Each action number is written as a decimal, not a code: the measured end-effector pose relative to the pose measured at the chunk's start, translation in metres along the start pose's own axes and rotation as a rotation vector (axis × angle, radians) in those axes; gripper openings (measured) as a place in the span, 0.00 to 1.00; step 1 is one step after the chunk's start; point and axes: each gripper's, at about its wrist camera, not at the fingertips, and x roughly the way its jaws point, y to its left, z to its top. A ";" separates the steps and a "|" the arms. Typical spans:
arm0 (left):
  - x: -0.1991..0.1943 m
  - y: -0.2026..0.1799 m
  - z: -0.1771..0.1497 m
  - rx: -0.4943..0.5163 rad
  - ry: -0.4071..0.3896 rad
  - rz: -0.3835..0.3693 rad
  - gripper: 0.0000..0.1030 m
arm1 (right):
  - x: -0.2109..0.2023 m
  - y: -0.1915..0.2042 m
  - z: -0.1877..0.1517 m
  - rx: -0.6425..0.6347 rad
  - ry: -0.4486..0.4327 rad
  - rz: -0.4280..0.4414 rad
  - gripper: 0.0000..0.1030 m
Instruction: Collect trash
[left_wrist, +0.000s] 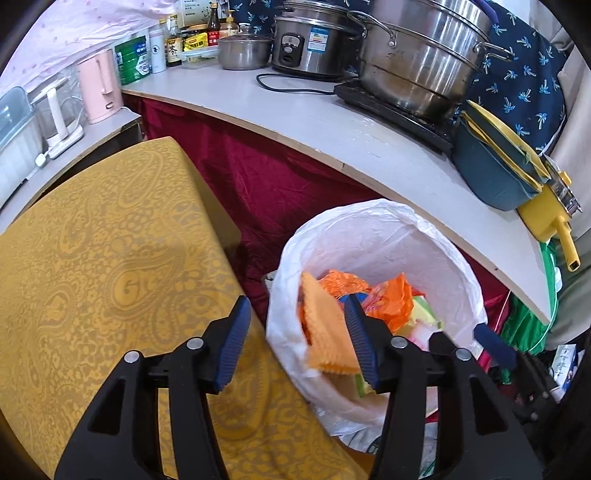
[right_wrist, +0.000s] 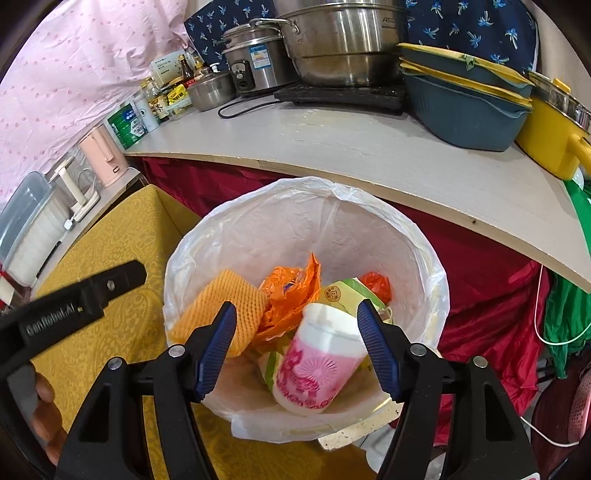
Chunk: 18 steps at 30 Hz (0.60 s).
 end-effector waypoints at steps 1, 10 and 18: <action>-0.001 0.000 -0.001 0.000 0.000 0.001 0.51 | -0.002 0.001 -0.001 0.001 -0.002 0.000 0.64; -0.025 0.006 -0.021 0.013 -0.020 0.028 0.57 | -0.032 0.002 -0.012 -0.009 -0.026 -0.018 0.71; -0.048 0.005 -0.041 0.046 -0.039 0.078 0.71 | -0.057 0.002 -0.026 -0.012 -0.026 -0.037 0.81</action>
